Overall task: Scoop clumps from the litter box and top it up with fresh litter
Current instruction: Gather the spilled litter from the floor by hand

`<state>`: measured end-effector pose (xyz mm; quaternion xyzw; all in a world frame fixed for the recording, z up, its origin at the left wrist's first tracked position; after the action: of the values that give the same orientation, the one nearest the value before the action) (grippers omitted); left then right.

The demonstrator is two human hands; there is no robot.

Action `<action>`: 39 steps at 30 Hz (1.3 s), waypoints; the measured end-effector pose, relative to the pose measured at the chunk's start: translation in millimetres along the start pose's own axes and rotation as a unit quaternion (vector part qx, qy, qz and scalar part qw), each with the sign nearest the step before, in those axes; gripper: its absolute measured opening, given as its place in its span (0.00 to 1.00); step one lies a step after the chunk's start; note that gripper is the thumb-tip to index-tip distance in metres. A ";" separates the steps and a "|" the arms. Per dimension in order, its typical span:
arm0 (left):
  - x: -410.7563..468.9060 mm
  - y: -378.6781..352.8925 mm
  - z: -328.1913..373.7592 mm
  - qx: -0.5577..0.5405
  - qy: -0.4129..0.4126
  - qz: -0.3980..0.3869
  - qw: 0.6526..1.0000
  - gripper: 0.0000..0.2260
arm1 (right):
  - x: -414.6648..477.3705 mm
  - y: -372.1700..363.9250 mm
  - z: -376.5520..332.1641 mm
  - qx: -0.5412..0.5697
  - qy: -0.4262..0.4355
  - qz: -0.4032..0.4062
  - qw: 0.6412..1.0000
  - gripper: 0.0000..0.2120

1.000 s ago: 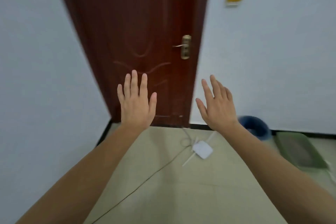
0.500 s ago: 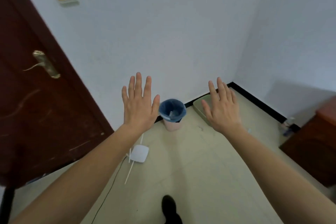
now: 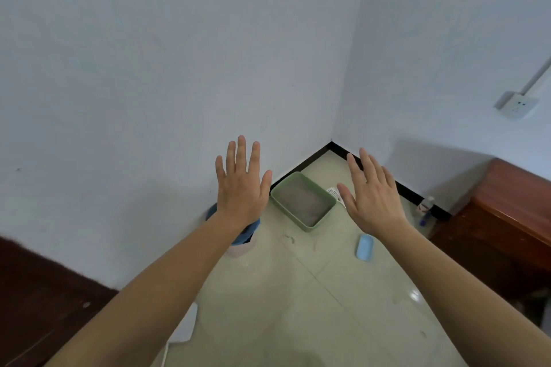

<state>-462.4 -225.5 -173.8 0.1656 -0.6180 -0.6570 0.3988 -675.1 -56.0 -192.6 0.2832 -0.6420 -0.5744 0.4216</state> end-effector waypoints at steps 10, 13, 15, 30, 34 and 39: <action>160.1 -128.4 51.1 -0.003 0.004 -0.052 0.999 0.29 | 129.0 -115.4 86.0 0.027 -0.006 -0.078 0.997 0.31; 199.7 -187.6 57.2 -0.011 0.024 -0.079 0.997 0.29 | 179.0 -167.3 113.7 0.050 -0.013 -0.102 0.993 0.31; 221.0 -230.4 57.8 -0.004 0.029 -0.106 0.994 0.28 | 205.1 -208.7 127.8 0.055 -0.005 -0.124 0.991 0.31; 118.1 -687.0 -59.7 -0.038 0.031 -0.349 0.936 0.28 | 139.8 -667.6 77.8 0.113 -0.053 -0.335 0.934 0.32; 65.0 -803.9 -98.5 -0.056 0.041 -0.389 0.919 0.29 | 92.3 -790.4 54.8 0.148 -0.052 -0.382 0.911 0.34; 35.6 -920.2 -142.3 -0.076 0.055 -0.395 0.914 0.31 | 50.3 -914.3 49.5 0.126 -0.046 -0.408 0.903 0.38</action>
<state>-677.5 -423.5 -1058.6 0.4009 -0.4275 -0.7961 0.1512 -852.8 -238.3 -1073.7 0.5442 -0.5560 -0.6230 0.0813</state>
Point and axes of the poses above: each hand's wrist, its own x-axis towards the middle knuckle, its own y-axis out of the back of the hand, z = x × y, the point moved 2 cm from there along x, towards the middle knuckle, and after that the axes turned 4 degrees about -x, right-handed, at the moved point
